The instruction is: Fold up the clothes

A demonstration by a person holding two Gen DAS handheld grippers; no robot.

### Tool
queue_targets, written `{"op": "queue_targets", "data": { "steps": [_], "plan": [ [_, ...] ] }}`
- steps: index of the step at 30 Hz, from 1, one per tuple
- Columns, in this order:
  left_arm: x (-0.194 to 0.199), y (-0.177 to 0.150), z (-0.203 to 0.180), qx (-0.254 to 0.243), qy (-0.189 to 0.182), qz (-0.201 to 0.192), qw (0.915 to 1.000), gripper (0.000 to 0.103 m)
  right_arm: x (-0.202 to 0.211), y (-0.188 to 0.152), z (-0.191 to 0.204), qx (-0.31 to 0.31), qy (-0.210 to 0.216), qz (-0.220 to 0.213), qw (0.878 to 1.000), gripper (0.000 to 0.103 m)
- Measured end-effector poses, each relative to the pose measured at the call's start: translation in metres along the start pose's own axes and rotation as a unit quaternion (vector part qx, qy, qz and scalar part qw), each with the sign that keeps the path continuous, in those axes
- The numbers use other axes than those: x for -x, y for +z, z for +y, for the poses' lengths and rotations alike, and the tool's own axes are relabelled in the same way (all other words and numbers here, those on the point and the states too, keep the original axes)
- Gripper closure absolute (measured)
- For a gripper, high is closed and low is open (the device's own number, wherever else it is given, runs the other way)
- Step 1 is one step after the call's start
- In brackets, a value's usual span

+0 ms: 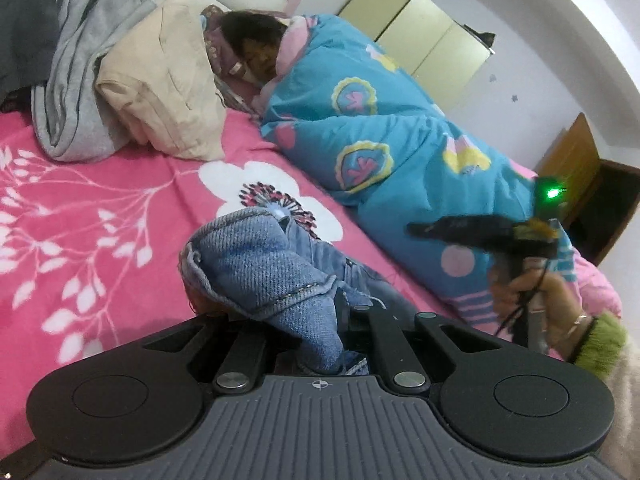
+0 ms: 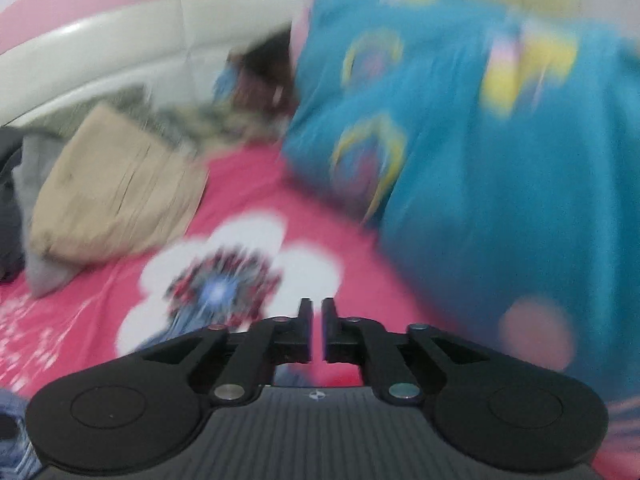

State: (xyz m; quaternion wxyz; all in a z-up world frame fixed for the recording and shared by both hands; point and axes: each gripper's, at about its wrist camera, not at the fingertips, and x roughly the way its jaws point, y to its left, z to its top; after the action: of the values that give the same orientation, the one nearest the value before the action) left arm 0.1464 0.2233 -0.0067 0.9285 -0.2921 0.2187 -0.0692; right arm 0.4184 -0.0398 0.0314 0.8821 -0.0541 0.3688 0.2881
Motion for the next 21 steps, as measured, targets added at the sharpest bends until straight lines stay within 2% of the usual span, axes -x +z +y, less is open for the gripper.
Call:
{"op": "queue_targets", "data": {
  "steps": [1, 2, 3, 4, 6, 8, 10, 11, 12, 13, 14, 15, 16, 17, 21],
  "plan": [
    [0.003, -0.001, 0.002, 0.003, -0.002, 0.002, 1.0, 0.097, -0.004, -0.005, -0.002, -0.007, 0.026, 0.016, 1.0, 0.058],
    [0.003, -0.002, 0.005, 0.006, -0.005, 0.006, 1.0, 0.097, -0.007, -0.009, -0.001, -0.003, 0.048, 0.024, 0.999, 0.042],
    [0.004, -0.002, 0.007, 0.01, -0.008, 0.008, 0.9999, 0.097, -0.009, -0.012, 0.001, 0.004, 0.067, 0.03, 0.997, 0.032],
    [0.005, -0.003, 0.009, 0.014, -0.01, 0.011, 0.9998, 0.097, -0.013, -0.014, 0.004, 0.016, 0.078, 0.037, 0.996, 0.028],
    [0.007, -0.003, 0.012, 0.017, -0.016, 0.015, 0.9996, 0.097, -0.026, -0.017, 0.012, 0.044, 0.071, 0.062, 0.995, 0.014],
    [0.009, -0.004, 0.013, 0.016, -0.019, 0.016, 0.9996, 0.097, -0.045, -0.021, 0.016, 0.059, 0.049, 0.099, 0.992, 0.013],
    [0.01, -0.005, 0.015, 0.013, -0.022, 0.015, 0.9996, 0.097, -0.065, -0.029, 0.019, 0.06, 0.011, 0.137, 0.989, 0.017],
    [0.01, -0.006, 0.015, 0.011, -0.024, 0.012, 0.9996, 0.097, -0.066, -0.033, 0.021, 0.052, 0.005, 0.135, 0.989, 0.019],
    [0.011, -0.007, 0.016, 0.009, -0.026, 0.009, 0.9996, 0.097, -0.064, -0.037, 0.022, 0.04, 0.007, 0.122, 0.992, 0.035],
    [0.011, -0.007, 0.016, 0.007, -0.027, 0.006, 0.9996, 0.097, -0.059, -0.04, 0.027, 0.043, 0.002, 0.111, 0.993, 0.045],
    [0.011, -0.007, 0.016, 0.004, -0.028, 0.004, 0.9996, 0.097, -0.052, -0.042, 0.034, 0.054, -0.005, 0.102, 0.993, 0.064],
    [0.011, -0.008, 0.016, 0.002, -0.029, 0.002, 0.9996, 0.097, -0.046, -0.044, 0.042, 0.065, -0.013, 0.092, 0.994, 0.079],
    [0.011, -0.007, 0.016, 0.003, -0.032, 0.001, 0.9995, 0.097, -0.04, -0.045, 0.046, 0.075, -0.026, 0.084, 0.993, 0.089],
    [0.011, -0.006, 0.016, 0.005, -0.034, -0.001, 0.9994, 0.097, -0.033, -0.042, 0.047, 0.077, -0.032, 0.072, 0.994, 0.094],
    [0.009, 0.011, 0.015, 0.01, -0.041, -0.007, 0.9991, 0.097, -0.002, -0.019, 0.051, 0.081, -0.039, 0.007, 0.996, 0.095]
  ]
}}
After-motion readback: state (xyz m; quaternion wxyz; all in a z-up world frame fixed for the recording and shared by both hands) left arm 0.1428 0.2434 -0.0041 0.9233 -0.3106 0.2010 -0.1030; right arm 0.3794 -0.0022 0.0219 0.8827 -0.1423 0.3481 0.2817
